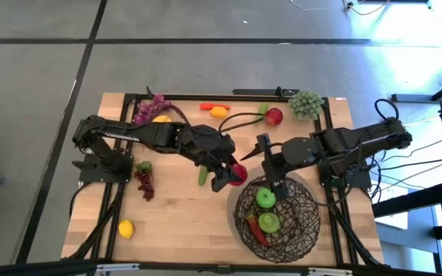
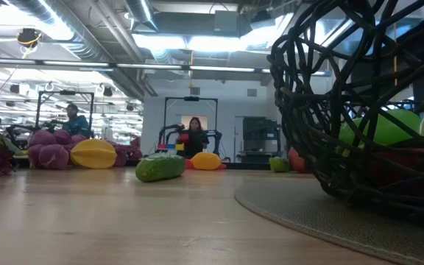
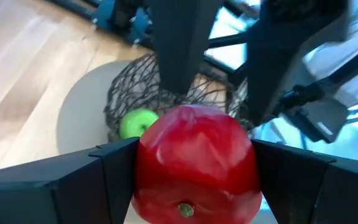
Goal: Build produce basket
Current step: Put the red tomato into the wire basket
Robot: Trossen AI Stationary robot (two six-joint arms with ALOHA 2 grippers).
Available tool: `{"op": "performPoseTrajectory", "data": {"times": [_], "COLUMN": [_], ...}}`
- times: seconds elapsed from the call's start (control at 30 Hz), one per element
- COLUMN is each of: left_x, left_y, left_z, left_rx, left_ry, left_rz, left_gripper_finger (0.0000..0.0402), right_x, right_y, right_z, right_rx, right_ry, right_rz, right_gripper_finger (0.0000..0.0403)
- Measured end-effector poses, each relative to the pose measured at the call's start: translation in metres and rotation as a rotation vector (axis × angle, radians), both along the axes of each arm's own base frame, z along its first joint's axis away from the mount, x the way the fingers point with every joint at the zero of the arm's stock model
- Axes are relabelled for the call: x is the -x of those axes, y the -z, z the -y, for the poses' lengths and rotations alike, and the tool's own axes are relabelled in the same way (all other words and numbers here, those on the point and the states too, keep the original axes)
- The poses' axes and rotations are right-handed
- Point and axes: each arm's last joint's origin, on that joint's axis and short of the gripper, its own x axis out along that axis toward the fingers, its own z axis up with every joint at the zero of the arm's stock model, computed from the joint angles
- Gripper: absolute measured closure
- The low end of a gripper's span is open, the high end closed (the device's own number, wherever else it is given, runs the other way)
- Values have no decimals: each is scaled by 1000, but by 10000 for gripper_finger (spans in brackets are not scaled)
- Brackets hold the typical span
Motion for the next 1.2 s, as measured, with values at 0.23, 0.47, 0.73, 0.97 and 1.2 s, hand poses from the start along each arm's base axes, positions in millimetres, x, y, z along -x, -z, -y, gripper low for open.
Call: {"op": "performPoseTrajectory", "data": {"times": [0.23, 0.47, 0.73, 0.97, 1.2], "left_x": [-4, -7, -7, -7, -7], "left_y": [5, 2, 2, 2, 2], "left_z": [1, 3, 4, 4, 4], "left_rx": [5, 18, 43, 66, 68], "left_ry": [14, 47, 85, 99, 99], "left_rz": [-10, 31, 29, 18, 16], "left_gripper_finger": [150, 150, 150, 150, 150], "right_x": [-12, -19, -24, -33, -35], "right_y": [8, 8, 12, 21, 21], "right_z": [-6, -8, -3, -4, -5], "right_rx": [43, 96, 75, 49, 50], "right_ry": [-103, -193, -219, -248, -248], "right_rz": [2, 50, 25, -8, 6], "right_gripper_finger": [47, 47, 47, 47, 64]}}
